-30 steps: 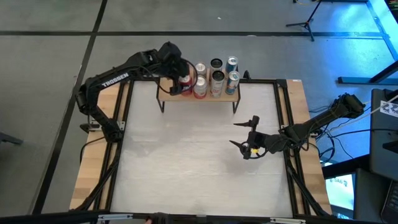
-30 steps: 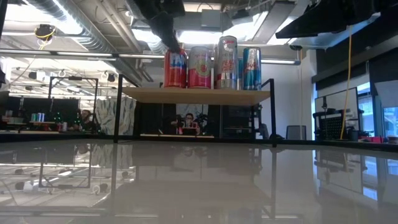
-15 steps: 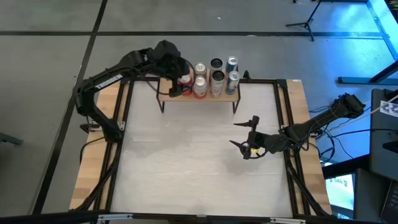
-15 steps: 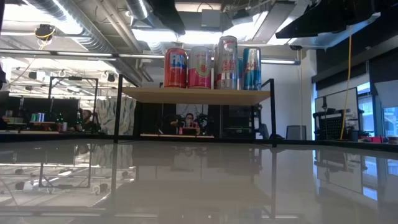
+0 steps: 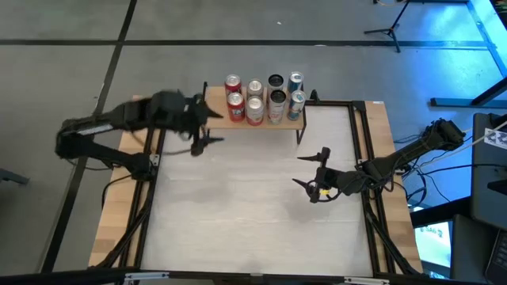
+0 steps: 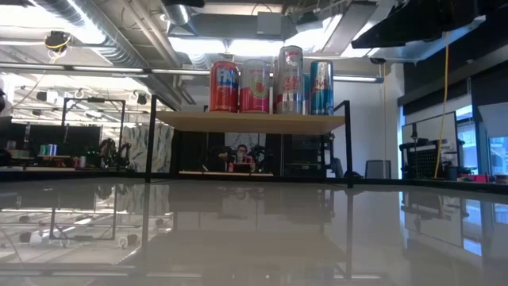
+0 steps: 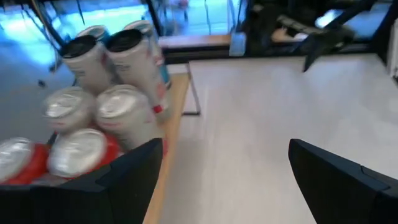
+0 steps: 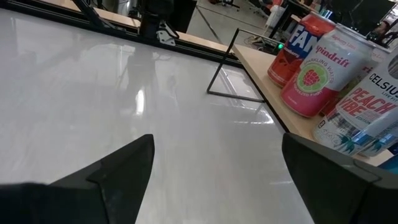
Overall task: Place canned beverage on shelf
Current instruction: Return to Home Position
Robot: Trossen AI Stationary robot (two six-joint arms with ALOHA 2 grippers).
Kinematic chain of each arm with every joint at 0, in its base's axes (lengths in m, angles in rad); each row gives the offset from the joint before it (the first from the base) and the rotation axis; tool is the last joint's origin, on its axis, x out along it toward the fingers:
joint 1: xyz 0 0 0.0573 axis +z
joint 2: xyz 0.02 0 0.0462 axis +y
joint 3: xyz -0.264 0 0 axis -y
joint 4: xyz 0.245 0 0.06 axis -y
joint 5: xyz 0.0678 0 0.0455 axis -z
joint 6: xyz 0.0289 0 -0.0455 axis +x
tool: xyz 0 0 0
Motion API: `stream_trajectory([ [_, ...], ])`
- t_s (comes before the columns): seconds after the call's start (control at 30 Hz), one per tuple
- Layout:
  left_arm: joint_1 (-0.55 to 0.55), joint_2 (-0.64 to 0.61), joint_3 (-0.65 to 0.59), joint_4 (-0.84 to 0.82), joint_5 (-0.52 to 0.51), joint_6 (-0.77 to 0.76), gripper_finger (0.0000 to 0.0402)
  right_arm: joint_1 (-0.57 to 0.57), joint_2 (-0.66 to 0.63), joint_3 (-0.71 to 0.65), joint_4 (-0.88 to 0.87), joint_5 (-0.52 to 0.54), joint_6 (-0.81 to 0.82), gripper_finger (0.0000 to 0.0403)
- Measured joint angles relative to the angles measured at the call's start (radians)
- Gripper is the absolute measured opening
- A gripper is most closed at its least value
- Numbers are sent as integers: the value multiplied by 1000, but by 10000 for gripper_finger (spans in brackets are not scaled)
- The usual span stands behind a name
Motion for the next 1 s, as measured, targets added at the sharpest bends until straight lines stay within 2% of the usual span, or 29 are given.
stream_trajectory([
  [0.23,-174,-216,-443,434,-214,-81,338,0,0,0,6,1,0,349],
  [0.43,-229,-247,-685,759,-179,-77,338,0,0,0,31,1,0,349],
  [0.6,-239,-234,-797,898,-176,-100,338,0,0,0,33,-57,5,349],
  [0.73,-239,-222,-829,947,-160,-100,338,0,0,0,33,-121,-4,349],
  [0.9,-247,-205,-843,948,-205,-105,330,-2,0,0,84,-44,1,348],
  [1.0,-261,-198,-845,945,-204,-106,297,-8,0,0,82,-67,0,328],
])
